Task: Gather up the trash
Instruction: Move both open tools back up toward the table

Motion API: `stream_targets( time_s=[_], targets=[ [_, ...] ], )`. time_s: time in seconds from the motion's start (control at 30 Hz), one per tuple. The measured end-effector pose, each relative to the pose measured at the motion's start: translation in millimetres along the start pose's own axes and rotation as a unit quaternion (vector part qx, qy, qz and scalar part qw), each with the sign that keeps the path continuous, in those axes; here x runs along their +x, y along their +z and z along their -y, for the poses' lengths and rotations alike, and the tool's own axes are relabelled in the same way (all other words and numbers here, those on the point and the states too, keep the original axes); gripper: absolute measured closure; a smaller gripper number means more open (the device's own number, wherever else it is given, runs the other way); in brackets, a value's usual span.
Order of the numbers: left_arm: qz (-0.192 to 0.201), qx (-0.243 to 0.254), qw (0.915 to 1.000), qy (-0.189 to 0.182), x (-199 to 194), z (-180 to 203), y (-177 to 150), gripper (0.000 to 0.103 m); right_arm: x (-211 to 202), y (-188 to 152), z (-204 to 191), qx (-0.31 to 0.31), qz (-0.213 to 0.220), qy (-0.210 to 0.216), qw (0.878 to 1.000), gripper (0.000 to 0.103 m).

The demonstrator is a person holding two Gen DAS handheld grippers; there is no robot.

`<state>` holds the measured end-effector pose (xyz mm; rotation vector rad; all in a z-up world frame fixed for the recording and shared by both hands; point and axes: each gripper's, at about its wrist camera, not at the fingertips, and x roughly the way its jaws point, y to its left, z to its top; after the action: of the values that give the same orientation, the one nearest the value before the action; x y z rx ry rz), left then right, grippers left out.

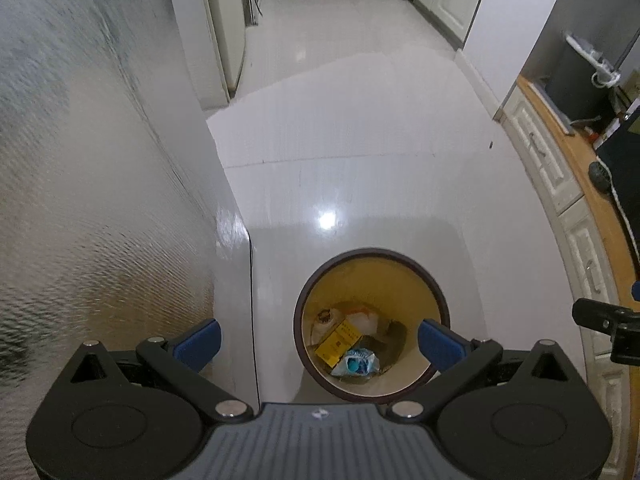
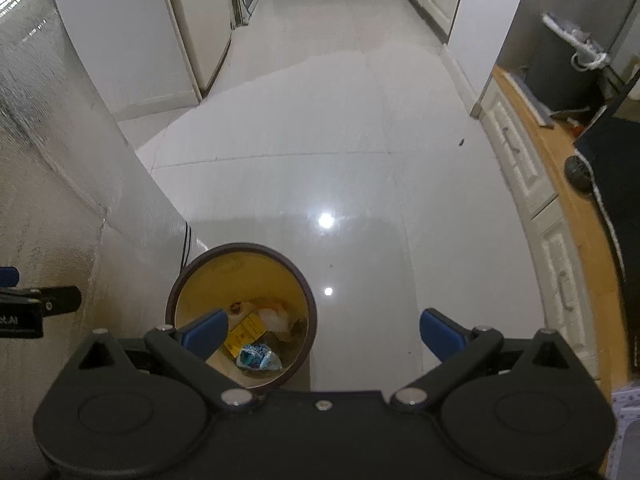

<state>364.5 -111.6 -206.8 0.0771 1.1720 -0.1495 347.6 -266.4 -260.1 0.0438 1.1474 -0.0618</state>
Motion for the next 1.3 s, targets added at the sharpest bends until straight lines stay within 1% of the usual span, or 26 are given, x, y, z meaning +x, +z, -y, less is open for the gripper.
stream_targets(
  time_s=[0.13,0.23,0.3,0.43,0.53,0.63,0.7,0.77,0.83,0.9,1.07,1.3],
  targets=[
    [0.026,0.006,0.9996,0.0,-18.3,3.0,-2.4,0.0,-22.2,-3.0,6.6,0.009,0.022,0.003,1.0,0.0],
    [0.052,0.011,0.9986,0.001,-35.4,6.3,-2.9,0.0,-40.2,-4.2,10.0,0.009,0.047,-0.004,0.999,0.0],
    [0.08,0.009,0.9967,0.0,-48.8,7.5,-3.1,0.0,-50.6,-4.1,11.9,0.011,0.064,-0.005,0.998,0.0],
    [0.114,0.015,0.9934,0.003,-70.1,12.0,-1.1,0.0,-73.5,-4.5,16.4,0.014,0.101,-0.007,0.995,0.0],
    [0.143,0.004,0.9898,0.002,-88.3,13.4,2.1,0.0,-92.8,-3.1,18.2,0.009,0.133,-0.012,0.991,0.0],
    [0.169,-0.002,0.9857,0.005,-107.0,16.4,5.5,0.0,-112.6,-1.1,21.5,0.016,0.165,-0.006,0.986,0.0],
    [0.184,-0.001,0.9829,0.006,-121.7,19.9,8.0,0.0,-124.7,1.3,23.9,0.024,0.184,-0.002,0.983,0.0],
    [0.189,0.01,0.9819,0.006,-135.7,22.6,11.9,0.0,-134.4,4.1,24.1,0.027,0.199,-0.002,0.98,0.0],
    [0.194,0.017,0.9808,0.005,-149.6,22.2,15.4,0.0,-143.4,10.7,21.9,0.016,0.21,-0.006,0.978,0.0],
    [0.21,0.019,0.9774,0.009,-168.4,19.6,22.2,0.0,-153.5,17.7,20.7,0.014,0.225,-0.008,0.974,0.0],
    [0.24,0.018,0.9705,0.018,-209.9,9.6,38.5,0.0,-179.3,35.0,12.6,0.009,0.249,0.013,0.968,0.0],
    [0.288,0.011,0.9568,0.035,-264.8,-19.2,58.6,0.0,-220.6,69.3,-7.2,-0.001,0.292,0.036,0.956,0.0]
  ],
)
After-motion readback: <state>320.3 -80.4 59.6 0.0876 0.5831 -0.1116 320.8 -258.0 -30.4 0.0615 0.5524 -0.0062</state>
